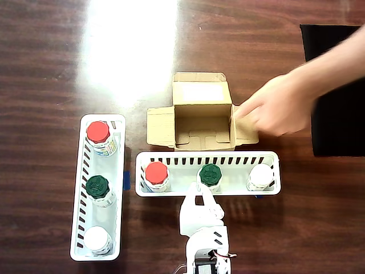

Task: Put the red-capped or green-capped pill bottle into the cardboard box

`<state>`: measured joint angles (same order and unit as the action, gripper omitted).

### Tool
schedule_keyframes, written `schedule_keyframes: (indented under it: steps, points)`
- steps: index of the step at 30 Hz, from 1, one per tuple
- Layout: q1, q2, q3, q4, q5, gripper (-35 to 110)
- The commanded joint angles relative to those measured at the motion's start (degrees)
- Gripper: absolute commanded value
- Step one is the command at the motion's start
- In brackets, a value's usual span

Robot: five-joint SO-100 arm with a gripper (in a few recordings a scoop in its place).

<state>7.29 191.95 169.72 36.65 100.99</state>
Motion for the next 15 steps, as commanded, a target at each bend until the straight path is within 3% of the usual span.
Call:
schedule_keyframes:
  steps: [1, 4, 8, 15]
  points:
    - [2.4, 4.5, -2.6, 0.0, 0.7, 1]
    - [-0.1, -0.6, -9.3, 3.9, -1.3, 5]
    - [-5.1, -8.8, -16.2, 5.3, -4.0, 26]
    - [-17.1, -24.0, -23.7, -3.9, -9.9, 55]
